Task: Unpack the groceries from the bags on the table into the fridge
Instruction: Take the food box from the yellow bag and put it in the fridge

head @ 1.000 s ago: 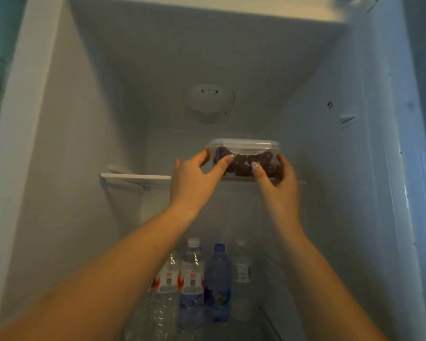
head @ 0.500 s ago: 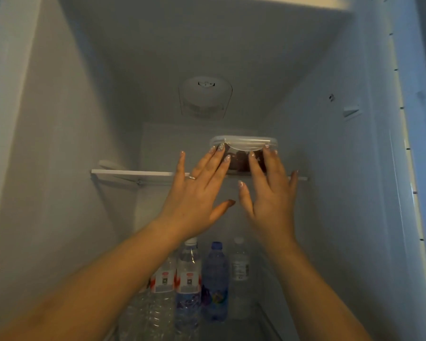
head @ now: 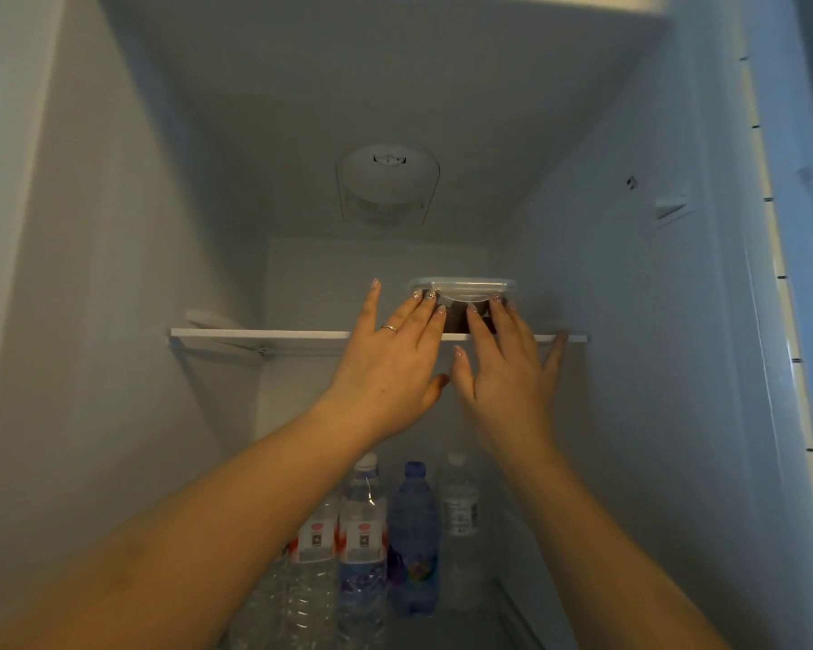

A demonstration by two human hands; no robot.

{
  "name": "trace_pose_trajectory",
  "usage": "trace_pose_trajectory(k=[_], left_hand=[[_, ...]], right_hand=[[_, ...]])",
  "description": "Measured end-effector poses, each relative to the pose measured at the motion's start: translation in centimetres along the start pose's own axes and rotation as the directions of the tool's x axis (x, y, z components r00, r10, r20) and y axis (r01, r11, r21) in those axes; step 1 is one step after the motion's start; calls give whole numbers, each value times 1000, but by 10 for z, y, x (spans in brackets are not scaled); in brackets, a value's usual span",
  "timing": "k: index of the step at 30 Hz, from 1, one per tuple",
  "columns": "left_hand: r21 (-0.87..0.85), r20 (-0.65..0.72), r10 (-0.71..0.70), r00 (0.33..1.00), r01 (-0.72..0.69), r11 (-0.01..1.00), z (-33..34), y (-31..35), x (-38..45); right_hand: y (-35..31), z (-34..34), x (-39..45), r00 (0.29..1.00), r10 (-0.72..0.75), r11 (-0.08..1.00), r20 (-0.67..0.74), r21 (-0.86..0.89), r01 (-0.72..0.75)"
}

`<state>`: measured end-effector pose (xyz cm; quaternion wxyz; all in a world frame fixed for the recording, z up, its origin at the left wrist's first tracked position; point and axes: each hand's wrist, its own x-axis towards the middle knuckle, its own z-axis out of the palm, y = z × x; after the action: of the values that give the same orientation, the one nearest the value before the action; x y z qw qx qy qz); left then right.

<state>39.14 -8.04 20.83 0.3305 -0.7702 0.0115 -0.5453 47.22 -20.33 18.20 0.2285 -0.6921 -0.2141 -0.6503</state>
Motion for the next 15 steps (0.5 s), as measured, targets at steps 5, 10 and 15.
trace_pose_trajectory(k=[5,10,15], left_hand=[[-60,41,-2,999,4,998,-4,1,1],[-122,68,-6,998,14,992,-14,-2,-21],[-170,27,-33,999,37,985,-29,-12,-61]], right_hand=[[-2,-3,3,999,6,1000,32,13,-7],[-7,-24,-4,996,16,996,90,86,-23],[-8,-54,-25,986,-60,997,158,59,51]])
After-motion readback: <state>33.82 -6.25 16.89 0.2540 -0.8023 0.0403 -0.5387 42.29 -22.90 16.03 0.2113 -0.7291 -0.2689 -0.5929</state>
